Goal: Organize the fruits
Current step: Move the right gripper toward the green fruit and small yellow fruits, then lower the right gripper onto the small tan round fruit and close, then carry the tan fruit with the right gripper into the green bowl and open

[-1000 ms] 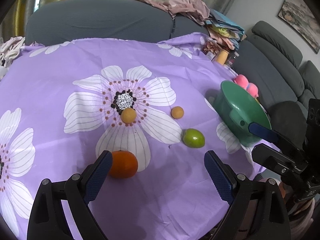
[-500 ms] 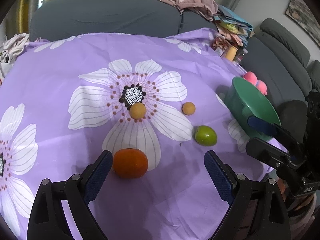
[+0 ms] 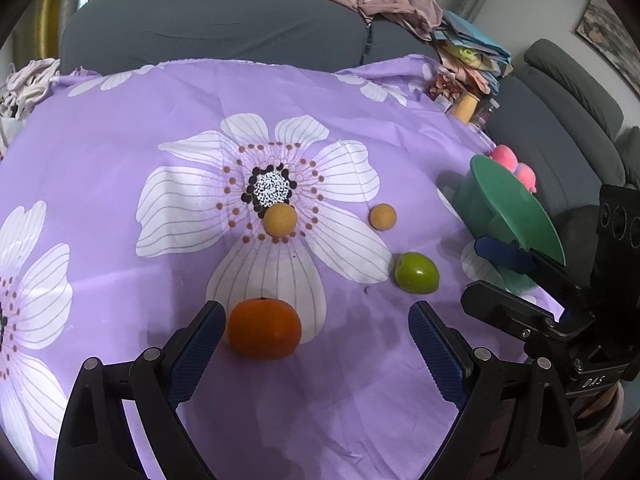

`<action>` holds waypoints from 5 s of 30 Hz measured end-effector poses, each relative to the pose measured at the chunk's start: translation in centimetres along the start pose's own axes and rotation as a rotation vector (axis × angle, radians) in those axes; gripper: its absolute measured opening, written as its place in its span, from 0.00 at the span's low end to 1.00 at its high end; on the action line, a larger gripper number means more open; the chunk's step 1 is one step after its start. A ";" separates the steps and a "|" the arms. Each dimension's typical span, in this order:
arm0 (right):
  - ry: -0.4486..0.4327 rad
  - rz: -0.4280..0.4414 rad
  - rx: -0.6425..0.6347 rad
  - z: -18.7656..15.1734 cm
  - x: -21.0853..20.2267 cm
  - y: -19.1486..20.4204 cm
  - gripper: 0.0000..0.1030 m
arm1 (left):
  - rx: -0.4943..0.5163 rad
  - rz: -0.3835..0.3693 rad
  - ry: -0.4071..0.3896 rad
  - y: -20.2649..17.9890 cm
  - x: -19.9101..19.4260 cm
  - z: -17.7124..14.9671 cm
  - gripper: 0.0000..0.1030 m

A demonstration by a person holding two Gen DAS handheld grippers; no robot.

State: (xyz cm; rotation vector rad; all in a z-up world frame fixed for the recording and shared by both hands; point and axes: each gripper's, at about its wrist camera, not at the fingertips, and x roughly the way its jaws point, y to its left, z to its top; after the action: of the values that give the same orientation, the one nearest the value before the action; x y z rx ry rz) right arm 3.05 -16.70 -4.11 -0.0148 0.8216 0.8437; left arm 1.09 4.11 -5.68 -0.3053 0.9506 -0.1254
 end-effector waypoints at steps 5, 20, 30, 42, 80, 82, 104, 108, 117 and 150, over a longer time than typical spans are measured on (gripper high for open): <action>-0.003 -0.014 -0.006 0.4 0.0 -0.1 0.88 | -0.002 -0.007 0.004 0.1 0.1 0.6 0.90; -0.018 -0.055 -0.035 2.6 -0.1 -0.5 0.88 | 0.043 -0.002 0.012 -0.2 0.6 4.1 0.90; -0.044 -0.114 -0.124 5.6 -0.3 -0.6 0.88 | 0.094 -0.002 -0.006 -0.8 0.9 6.8 0.90; 0.038 -0.102 -0.129 4.6 2.7 -1.1 0.88 | 0.065 0.003 0.057 0.5 3.1 5.9 0.90; 0.285 -0.271 -0.200 3.8 9.6 -1.5 0.72 | 0.165 0.066 0.126 1.7 7.2 6.1 0.88; 0.288 -0.271 -0.191 4.1 9.8 -1.8 0.69 | 0.170 0.037 0.135 1.6 7.3 6.2 0.88; 0.340 -0.220 -0.193 4.6 10.9 -2.6 0.27 | 0.144 0.063 0.159 2.1 8.7 6.9 0.52; 0.322 -0.211 -0.184 4.7 10.4 -2.4 0.27 | 0.149 0.069 0.156 2.1 8.6 7.0 0.46; 0.262 -0.173 -0.167 5.0 8.6 -1.2 0.27 | 0.154 0.077 0.155 2.2 8.7 7.0 0.37; 0.023 -0.167 -0.093 2.0 -0.6 -1.6 0.27 | 0.235 -0.098 0.053 -2.8 2.8 5.7 0.27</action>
State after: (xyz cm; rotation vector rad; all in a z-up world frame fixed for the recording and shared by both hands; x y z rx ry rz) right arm 5.16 -17.50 -2.81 -0.1737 0.7906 0.7244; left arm 7.44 1.97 -3.90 -0.1318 0.9627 -0.3339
